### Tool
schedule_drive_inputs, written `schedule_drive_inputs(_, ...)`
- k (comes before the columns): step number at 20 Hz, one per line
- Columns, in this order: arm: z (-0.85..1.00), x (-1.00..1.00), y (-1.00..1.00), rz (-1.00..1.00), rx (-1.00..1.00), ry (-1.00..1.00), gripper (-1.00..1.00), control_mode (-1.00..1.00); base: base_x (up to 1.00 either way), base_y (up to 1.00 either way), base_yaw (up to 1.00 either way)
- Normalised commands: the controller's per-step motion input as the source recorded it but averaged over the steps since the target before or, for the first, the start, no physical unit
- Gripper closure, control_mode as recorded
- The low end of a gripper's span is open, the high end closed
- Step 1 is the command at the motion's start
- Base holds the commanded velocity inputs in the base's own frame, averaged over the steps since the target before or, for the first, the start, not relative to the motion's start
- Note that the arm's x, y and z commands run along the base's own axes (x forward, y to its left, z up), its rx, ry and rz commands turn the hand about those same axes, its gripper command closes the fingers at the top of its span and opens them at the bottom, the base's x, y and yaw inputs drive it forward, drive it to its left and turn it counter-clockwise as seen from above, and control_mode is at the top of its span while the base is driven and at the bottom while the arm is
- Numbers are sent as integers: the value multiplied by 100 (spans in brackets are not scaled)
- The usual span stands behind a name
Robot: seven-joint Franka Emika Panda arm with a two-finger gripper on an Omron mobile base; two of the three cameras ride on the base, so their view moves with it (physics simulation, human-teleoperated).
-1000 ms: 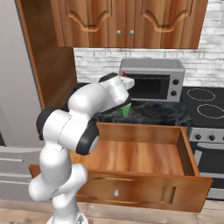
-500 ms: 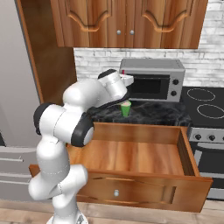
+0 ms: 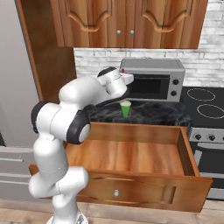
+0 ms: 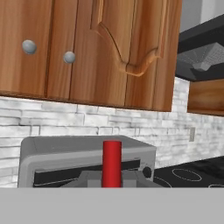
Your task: Pick up the straw from the right drawer and put it inside the smoothie cup.
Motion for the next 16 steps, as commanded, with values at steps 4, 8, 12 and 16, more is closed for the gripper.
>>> schedule_drive_inputs(4, -4, 0, 0, 0, 0, 0, 100, -100, 0, 0, 0)
schedule_drive_inputs(8, -23, 0, 0, 0, 0, 0, 100, -100, 0, 0, 0)
schedule_drive_inputs(12, -26, 0, 0, 0, 1, 0, 100, -100, 0, 0, 0)
schedule_drive_inputs(16, -20, 2, 0, 0, 6, 0, 100, -100, 0, 0, 0)
